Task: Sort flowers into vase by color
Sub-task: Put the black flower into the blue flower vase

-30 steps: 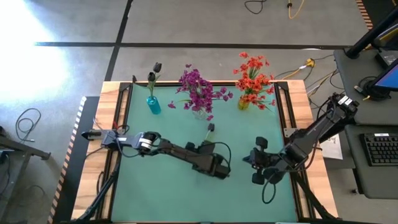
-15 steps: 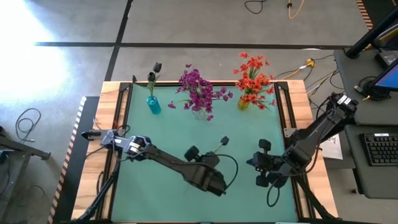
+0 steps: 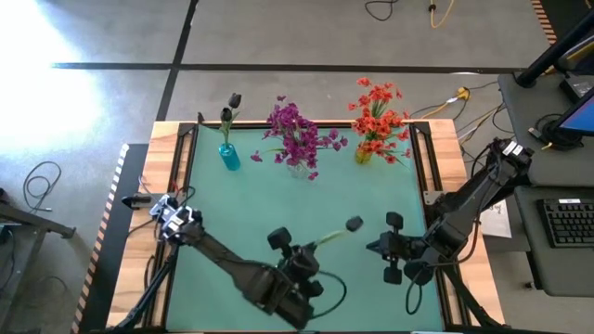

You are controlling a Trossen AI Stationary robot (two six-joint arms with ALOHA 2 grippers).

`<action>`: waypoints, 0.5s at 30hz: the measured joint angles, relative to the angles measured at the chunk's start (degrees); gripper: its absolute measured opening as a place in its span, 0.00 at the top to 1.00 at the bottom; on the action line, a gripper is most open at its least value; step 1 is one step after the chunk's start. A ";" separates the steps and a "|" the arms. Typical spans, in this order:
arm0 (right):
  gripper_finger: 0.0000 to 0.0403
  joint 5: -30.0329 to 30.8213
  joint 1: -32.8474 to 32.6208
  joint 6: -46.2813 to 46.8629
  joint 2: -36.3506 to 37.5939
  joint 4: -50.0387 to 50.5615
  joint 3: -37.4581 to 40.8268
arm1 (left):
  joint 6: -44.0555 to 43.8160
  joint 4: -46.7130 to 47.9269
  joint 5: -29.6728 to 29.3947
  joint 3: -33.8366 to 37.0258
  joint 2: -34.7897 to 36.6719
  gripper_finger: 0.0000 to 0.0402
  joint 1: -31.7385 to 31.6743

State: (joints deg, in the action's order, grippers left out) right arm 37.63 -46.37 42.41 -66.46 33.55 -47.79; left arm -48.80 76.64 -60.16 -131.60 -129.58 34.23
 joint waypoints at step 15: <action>0.97 0.04 -0.13 -3.29 -0.02 -11.19 5.13 | 10.20 4.96 -3.87 4.74 1.24 1.00 -0.38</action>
State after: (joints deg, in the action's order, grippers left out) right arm 37.67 -46.50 39.12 -66.48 22.36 -42.65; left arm -38.60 81.60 -64.03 -126.86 -128.35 33.84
